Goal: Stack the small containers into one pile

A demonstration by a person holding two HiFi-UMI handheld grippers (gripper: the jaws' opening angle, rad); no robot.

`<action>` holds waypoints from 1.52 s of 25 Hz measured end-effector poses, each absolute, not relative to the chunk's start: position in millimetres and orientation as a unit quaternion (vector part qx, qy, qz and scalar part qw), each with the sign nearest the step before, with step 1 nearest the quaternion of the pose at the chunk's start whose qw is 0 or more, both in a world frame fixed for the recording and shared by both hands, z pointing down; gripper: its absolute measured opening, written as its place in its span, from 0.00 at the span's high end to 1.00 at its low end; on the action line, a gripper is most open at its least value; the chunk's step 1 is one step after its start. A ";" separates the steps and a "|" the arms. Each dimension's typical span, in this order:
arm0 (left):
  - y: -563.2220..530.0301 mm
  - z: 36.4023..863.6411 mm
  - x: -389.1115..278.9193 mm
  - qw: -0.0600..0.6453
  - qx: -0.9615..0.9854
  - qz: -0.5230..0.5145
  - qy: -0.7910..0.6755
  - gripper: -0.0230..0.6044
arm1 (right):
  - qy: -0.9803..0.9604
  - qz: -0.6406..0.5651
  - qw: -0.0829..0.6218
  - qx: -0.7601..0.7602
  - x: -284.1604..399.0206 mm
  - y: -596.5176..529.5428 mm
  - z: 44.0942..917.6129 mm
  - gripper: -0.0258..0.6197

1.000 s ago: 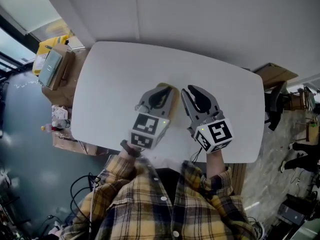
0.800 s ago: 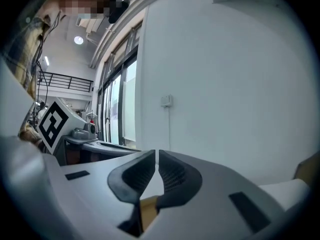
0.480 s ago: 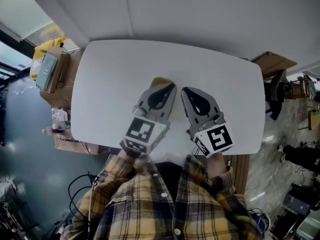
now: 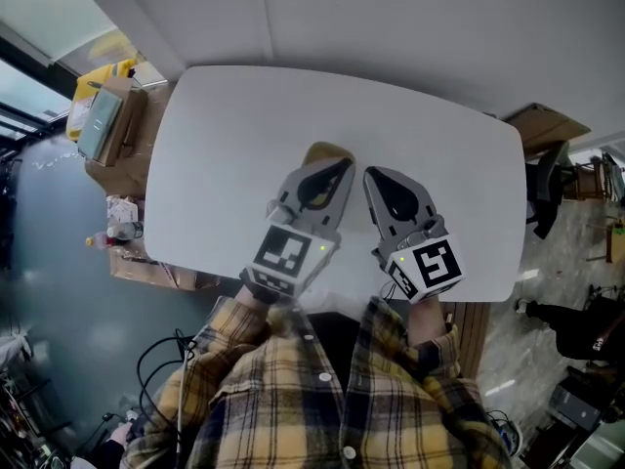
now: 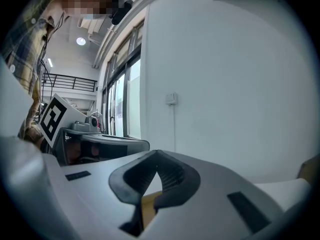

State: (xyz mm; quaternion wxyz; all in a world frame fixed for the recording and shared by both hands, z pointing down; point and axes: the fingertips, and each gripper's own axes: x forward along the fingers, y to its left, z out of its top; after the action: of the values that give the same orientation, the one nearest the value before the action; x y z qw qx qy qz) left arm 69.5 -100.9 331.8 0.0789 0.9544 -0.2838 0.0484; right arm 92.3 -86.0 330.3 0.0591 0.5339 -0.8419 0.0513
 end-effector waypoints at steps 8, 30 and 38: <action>-99.1 330.1 65.3 0.073 0.954 0.051 -0.285 0.93 | -0.845 0.044 0.066 0.529 88.6 -84.1 329.7 0.94; -96.5 335.0 68.2 0.075 0.958 0.059 -0.272 0.93 | -0.845 0.026 0.062 0.530 82.8 -80.4 320.5 0.94; -99.7 326.2 60.0 0.050 0.952 0.047 -0.298 0.93 | -0.848 0.020 0.067 0.525 83.5 -79.8 318.1 0.94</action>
State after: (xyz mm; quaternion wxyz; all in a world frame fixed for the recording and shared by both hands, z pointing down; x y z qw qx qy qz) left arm 60.0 -99.7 326.2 0.0498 0.9521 -0.2982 0.0472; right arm 83.5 -79.8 318.1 0.0666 0.5254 -0.8480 0.0204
